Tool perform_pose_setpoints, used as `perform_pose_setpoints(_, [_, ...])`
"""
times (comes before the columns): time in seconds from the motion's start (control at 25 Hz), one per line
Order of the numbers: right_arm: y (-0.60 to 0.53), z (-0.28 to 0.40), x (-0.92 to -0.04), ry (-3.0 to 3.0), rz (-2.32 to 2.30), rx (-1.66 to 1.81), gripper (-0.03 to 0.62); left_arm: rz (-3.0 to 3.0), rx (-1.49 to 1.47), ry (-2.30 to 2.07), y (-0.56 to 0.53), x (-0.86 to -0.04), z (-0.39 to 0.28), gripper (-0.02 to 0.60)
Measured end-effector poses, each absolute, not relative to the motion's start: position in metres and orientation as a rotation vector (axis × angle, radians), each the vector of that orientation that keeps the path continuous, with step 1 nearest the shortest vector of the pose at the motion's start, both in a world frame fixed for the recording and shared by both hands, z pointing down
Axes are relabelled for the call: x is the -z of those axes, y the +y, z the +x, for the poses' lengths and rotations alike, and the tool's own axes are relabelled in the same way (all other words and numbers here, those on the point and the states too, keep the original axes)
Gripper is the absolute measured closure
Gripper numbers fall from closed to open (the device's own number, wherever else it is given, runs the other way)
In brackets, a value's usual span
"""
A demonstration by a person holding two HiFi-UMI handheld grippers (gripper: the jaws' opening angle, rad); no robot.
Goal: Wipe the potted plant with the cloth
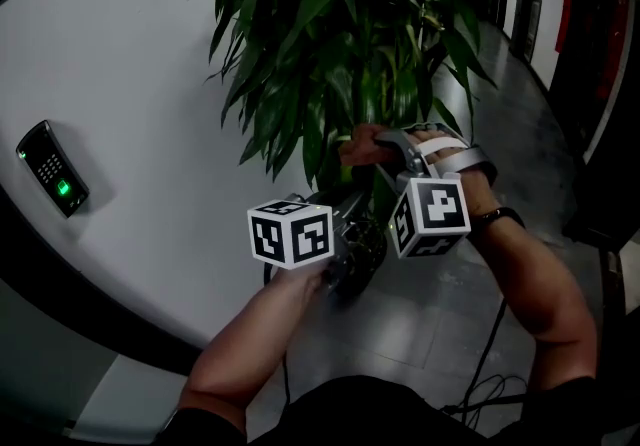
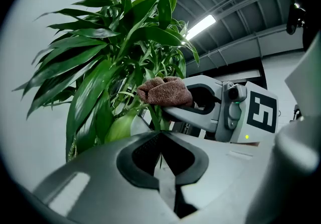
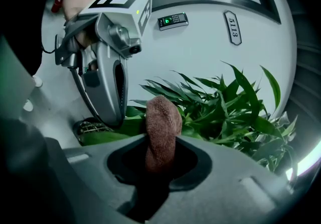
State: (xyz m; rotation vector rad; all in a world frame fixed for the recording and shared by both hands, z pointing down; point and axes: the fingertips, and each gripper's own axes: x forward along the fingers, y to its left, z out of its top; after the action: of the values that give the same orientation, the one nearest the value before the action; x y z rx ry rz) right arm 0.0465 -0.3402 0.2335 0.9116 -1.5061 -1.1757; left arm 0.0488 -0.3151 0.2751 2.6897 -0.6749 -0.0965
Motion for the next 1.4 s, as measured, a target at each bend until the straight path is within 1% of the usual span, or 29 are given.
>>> perform_pose_setpoints(0.6, [-0.317, 0.041, -0.253, -1.557, 0.951, 1.118, 0.523, 2.705, 0.151, -0.642, -0.308, -0.267, 0.043, 0.561])
perform_pose_setpoints(1.4, [-0.295, 0.034, -0.286, -1.578, 0.969, 0.995, 0.523, 2.719, 0.082, -0.542, -0.279, -0.287, 0.03, 0.545])
